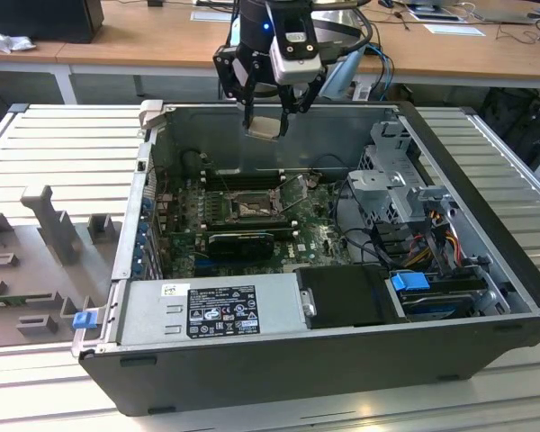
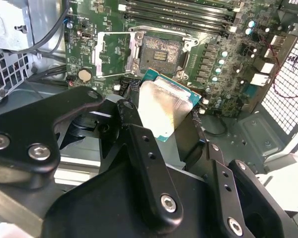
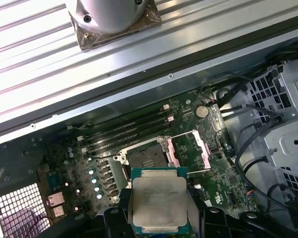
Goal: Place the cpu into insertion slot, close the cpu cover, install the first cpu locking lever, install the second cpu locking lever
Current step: 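Place the cpu into insertion slot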
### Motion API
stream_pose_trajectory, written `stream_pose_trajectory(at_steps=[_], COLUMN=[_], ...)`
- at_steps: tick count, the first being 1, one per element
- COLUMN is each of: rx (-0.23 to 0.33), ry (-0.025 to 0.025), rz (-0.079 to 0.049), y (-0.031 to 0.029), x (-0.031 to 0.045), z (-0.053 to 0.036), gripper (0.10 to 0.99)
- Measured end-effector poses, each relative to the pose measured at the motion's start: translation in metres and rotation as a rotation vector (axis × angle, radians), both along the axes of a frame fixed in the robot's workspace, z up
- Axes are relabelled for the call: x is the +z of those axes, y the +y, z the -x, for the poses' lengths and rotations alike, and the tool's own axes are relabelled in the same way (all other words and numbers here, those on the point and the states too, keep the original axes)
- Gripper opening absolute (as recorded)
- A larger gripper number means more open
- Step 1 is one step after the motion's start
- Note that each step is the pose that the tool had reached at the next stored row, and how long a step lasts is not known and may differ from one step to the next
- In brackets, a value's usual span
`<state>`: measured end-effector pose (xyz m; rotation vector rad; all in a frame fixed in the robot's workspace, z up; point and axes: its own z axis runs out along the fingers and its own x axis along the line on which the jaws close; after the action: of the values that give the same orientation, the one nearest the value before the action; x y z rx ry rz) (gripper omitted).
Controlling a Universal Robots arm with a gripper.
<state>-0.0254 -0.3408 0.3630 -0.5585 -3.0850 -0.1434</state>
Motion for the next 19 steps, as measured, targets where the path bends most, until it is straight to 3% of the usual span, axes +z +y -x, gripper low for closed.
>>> stream_pose_trajectory(at_steps=[10,16,19], rx=[-0.036,-0.124,-0.141], ry=[0.0000,0.0000,0.0000], rz=[0.000,0.000,0.000], y=[0.0000,0.0000,0.0000], x=[-0.0002,-0.0014,-0.0022], z=[0.0000,0.0000,0.0000], gripper=[0.529,0.529,0.529])
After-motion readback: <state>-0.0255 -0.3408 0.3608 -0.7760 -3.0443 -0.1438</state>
